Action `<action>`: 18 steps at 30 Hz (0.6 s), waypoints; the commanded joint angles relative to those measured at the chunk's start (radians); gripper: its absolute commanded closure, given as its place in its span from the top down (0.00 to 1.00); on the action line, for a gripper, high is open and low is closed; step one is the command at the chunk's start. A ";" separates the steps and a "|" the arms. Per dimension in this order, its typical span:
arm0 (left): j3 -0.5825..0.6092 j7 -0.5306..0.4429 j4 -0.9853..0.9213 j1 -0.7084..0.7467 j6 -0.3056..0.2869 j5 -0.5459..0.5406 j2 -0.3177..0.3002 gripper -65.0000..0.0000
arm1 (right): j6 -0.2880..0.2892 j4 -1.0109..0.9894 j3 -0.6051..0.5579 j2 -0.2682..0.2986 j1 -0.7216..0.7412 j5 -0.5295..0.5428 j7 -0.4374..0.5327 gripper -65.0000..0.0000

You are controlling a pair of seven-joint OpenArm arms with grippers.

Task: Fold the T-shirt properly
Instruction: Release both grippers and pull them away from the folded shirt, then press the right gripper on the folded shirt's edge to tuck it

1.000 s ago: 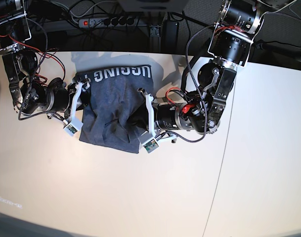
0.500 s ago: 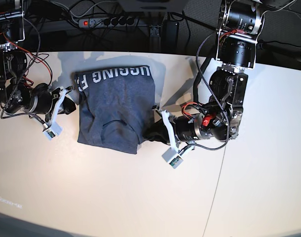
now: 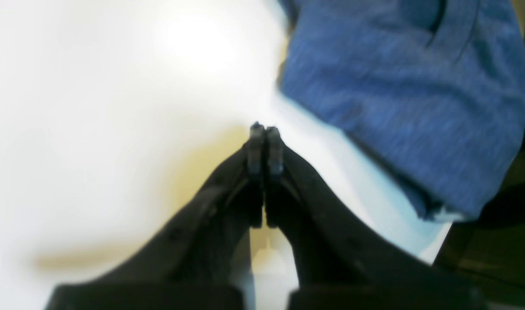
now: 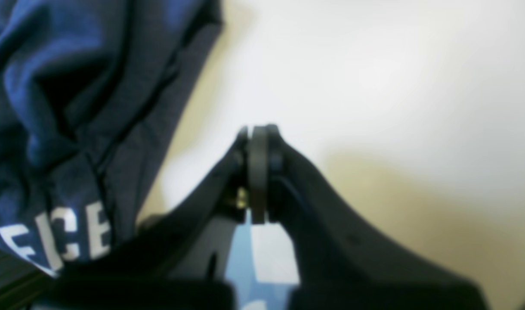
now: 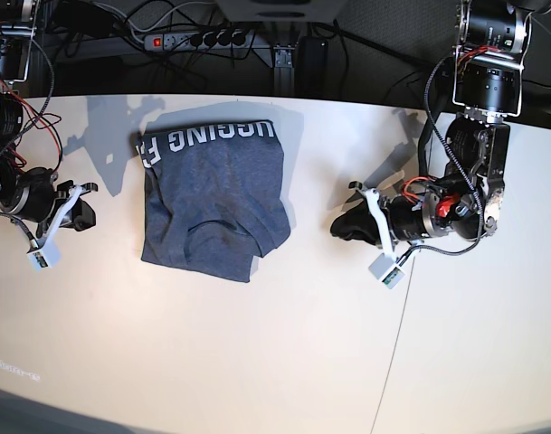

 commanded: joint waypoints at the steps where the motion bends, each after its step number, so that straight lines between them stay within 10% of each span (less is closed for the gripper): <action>1: -0.016 -0.014 0.014 -0.007 0.005 -0.029 -0.021 0.00 | 0.000 0.011 0.016 0.019 0.003 0.013 0.012 0.00; 18: -0.220 0.058 0.015 0.128 0.005 -0.160 -0.080 0.00 | 0.052 0.156 0.024 0.014 -0.035 0.288 -0.059 0.00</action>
